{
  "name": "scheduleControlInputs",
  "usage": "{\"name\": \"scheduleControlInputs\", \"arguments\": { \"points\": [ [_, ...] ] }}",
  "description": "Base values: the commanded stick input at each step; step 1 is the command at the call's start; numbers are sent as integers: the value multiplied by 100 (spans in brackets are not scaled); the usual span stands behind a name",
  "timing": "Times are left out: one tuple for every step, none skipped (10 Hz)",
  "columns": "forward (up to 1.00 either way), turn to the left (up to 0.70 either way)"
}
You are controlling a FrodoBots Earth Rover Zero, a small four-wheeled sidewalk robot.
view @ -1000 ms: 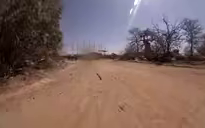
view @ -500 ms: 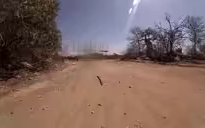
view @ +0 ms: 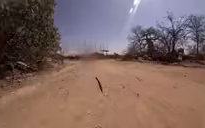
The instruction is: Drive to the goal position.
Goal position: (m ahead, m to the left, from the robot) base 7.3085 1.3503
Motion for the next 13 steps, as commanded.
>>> {"name": "scheduleControlInputs", "arguments": {
  "points": [
    [100,0],
    [100,0],
    [100,0],
    [100,0],
    [100,0],
    [100,0],
    [100,0],
    [100,0],
    [100,0],
    [100,0],
    [100,0],
    [100,0],
    [100,0]
  ]
}}
